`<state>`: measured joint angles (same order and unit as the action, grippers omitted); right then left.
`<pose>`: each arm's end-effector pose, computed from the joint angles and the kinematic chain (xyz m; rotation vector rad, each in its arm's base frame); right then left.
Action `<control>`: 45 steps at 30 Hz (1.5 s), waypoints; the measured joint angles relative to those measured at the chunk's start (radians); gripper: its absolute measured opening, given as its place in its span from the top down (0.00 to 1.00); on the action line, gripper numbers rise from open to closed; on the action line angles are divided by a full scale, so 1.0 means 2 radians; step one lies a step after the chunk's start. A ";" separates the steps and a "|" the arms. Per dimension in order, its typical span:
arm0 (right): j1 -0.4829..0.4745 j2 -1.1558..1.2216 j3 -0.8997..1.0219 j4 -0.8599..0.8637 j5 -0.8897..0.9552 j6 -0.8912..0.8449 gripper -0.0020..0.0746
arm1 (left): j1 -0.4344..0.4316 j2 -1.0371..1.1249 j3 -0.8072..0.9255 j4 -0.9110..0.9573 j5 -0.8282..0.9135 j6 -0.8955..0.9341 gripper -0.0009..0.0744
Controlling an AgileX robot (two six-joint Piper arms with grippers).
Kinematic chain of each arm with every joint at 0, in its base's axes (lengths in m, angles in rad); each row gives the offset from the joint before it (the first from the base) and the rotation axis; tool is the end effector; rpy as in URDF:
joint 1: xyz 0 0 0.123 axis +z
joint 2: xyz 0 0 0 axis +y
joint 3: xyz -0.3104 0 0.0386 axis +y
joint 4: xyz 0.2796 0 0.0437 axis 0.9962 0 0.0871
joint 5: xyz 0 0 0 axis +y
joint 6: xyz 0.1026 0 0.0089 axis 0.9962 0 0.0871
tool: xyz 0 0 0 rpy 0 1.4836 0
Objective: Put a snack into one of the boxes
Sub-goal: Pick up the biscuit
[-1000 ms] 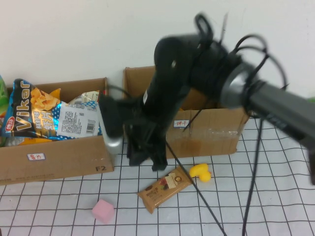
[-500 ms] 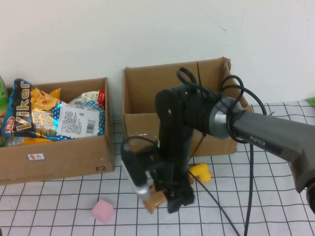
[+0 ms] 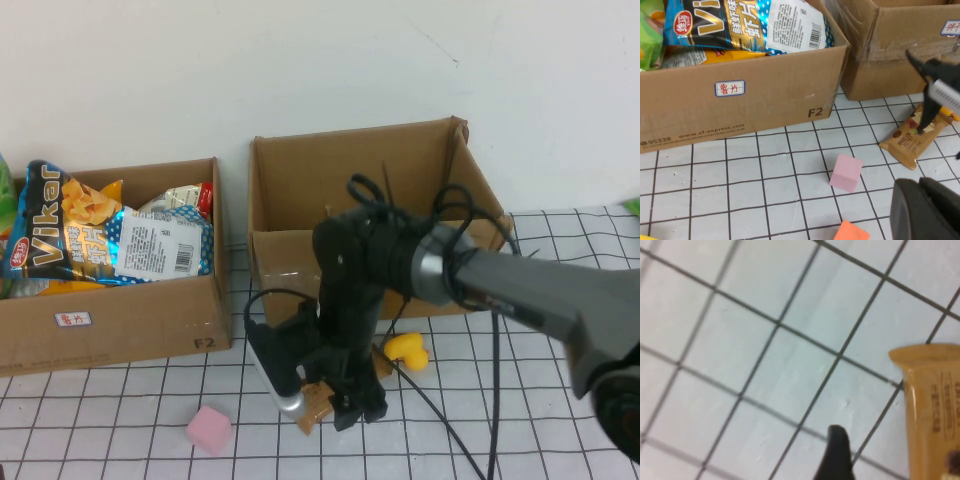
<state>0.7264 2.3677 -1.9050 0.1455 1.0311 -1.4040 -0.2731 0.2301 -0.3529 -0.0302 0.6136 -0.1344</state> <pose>0.3920 0.3654 0.1259 -2.5265 1.5072 0.1015 0.0702 -0.0215 0.2685 0.1245 1.9823 -0.2982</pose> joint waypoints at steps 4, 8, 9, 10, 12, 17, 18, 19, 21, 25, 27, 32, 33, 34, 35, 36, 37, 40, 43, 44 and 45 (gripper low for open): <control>0.000 0.019 0.002 -0.001 -0.042 0.000 0.26 | 0.000 0.000 0.000 0.000 0.000 0.000 0.99; 0.000 0.029 0.002 -0.003 -0.079 0.014 0.26 | 0.000 0.000 0.000 0.000 0.000 0.000 0.99; 0.000 0.032 0.002 -0.003 -0.085 0.016 0.26 | 0.000 0.000 0.000 0.000 0.000 0.000 0.99; 0.000 0.034 0.002 -0.004 -0.089 0.019 0.26 | 0.000 0.000 0.000 0.000 0.000 0.000 0.99; 0.000 0.038 0.002 -0.005 -0.091 0.021 0.26 | 0.000 0.000 0.000 0.000 0.000 0.000 0.99; -0.001 0.048 0.002 -0.006 -0.099 0.028 0.26 | 0.000 0.000 0.000 0.000 0.000 0.000 0.99; -0.002 0.049 0.002 -0.006 -0.100 0.030 0.26 | 0.000 0.000 0.000 0.000 0.000 0.000 0.99; -0.003 0.049 0.002 -0.006 -0.102 0.031 0.26 | 0.000 0.000 0.000 0.000 0.000 0.000 0.99; -0.004 0.049 0.002 -0.006 -0.109 0.033 0.26 | 0.000 0.000 0.000 0.000 0.000 0.000 0.99; -0.005 0.054 0.002 -0.007 -0.124 0.044 0.26 | 0.000 0.000 0.003 0.000 -0.003 0.000 0.99; -0.005 0.056 0.002 -0.008 -0.127 0.048 0.27 | 0.000 0.000 0.008 0.000 -0.007 0.000 0.99; -0.005 0.055 0.002 -0.008 -0.130 0.050 0.35 | 0.000 0.000 0.010 0.000 -0.007 0.000 0.99; -0.005 0.055 0.002 -0.008 -0.131 0.051 0.35 | 0.000 0.000 0.010 0.000 -0.009 0.001 0.99; -0.005 0.055 0.002 -0.008 -0.131 0.052 0.35 | 0.000 0.000 0.010 0.000 -0.009 0.003 0.99; -0.005 0.055 0.002 -0.008 -0.131 0.054 0.35 | 0.000 0.000 0.010 0.000 -0.009 0.003 0.99; -0.005 0.055 0.002 -0.008 -0.131 0.057 0.35 | 0.000 0.000 0.010 -0.001 -0.009 0.004 0.99; -0.005 0.055 0.002 -0.008 -0.131 0.060 0.36 | 0.000 0.000 0.010 -0.002 -0.009 0.004 0.99; -0.005 0.055 0.002 -0.008 -0.130 0.070 0.36 | 0.000 0.000 0.010 -0.002 -0.009 0.004 0.99; -0.005 0.055 -0.006 -0.007 -0.109 0.076 0.36 | 0.000 0.000 0.010 -0.002 -0.011 0.004 0.99; -0.005 0.055 -0.012 -0.003 -0.097 0.076 0.36 | 0.000 0.000 0.010 -0.002 -0.011 0.004 0.99; -0.005 0.055 -0.017 0.000 -0.086 0.079 0.36 | 0.000 0.000 0.010 -0.002 -0.011 0.005 0.99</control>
<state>0.7161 2.4784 -1.9395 0.1448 0.8592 -1.2452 -0.2731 0.2301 -0.3322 -0.0335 0.5921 -0.1248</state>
